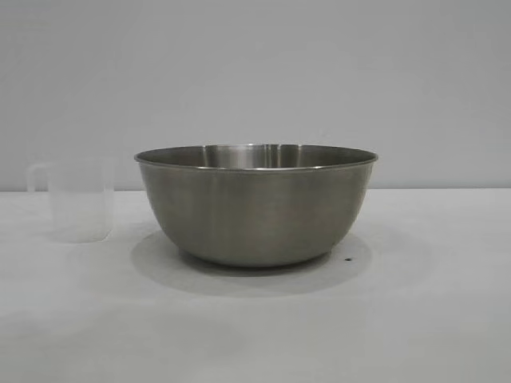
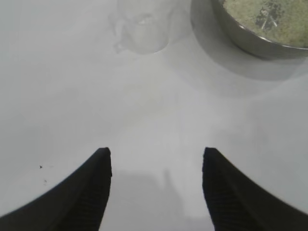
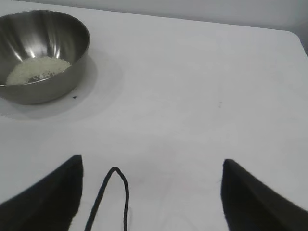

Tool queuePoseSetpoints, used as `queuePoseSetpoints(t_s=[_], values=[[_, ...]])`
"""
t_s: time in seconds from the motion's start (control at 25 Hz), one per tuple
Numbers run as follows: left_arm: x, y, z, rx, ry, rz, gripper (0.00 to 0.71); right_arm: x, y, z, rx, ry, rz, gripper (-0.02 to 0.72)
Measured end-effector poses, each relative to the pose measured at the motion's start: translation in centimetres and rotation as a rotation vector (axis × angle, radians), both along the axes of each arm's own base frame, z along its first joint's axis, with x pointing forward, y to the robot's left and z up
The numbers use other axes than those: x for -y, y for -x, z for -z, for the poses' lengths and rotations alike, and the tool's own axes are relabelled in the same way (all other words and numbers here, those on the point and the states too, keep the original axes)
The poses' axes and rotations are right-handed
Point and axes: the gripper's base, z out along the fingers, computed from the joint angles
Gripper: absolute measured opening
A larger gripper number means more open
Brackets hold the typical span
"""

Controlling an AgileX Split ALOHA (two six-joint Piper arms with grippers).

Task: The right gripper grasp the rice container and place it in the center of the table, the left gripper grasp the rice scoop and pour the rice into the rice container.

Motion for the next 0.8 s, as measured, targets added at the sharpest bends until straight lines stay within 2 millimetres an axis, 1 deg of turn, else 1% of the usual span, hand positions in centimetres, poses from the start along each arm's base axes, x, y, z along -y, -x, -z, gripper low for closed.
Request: queuePoseSetpoints(t_s=[0.16, 0.28, 0.52, 0.68, 0.8], values=[[-0.8, 3.1, -1.2, 0.070, 0.018, 0.003, 0.365, 0.0, 0.0, 0.0, 0.000, 0.002, -0.001, 0.508], [-1.3, 5.2, -1.2, 0.100, 0.026, 0.005, 0.365, 0.0, 0.0, 0.0, 0.000, 0.002, -0.001, 0.508], [-2.3, 9.1, -0.5, 0.141, 0.035, 0.009, 0.365, 0.0, 0.0, 0.0, 0.000, 0.002, -0.001, 0.508], [-2.8, 11.0, 0.2, 0.191, 0.047, 0.011, 0.365, 0.0, 0.0, 0.0, 0.000, 0.002, -0.001, 0.508], [-3.1, 12.1, 1.4, 0.213, 0.053, 0.012, 0.365, 0.0, 0.0, 0.0, 0.000, 0.002, -0.001, 0.508]])
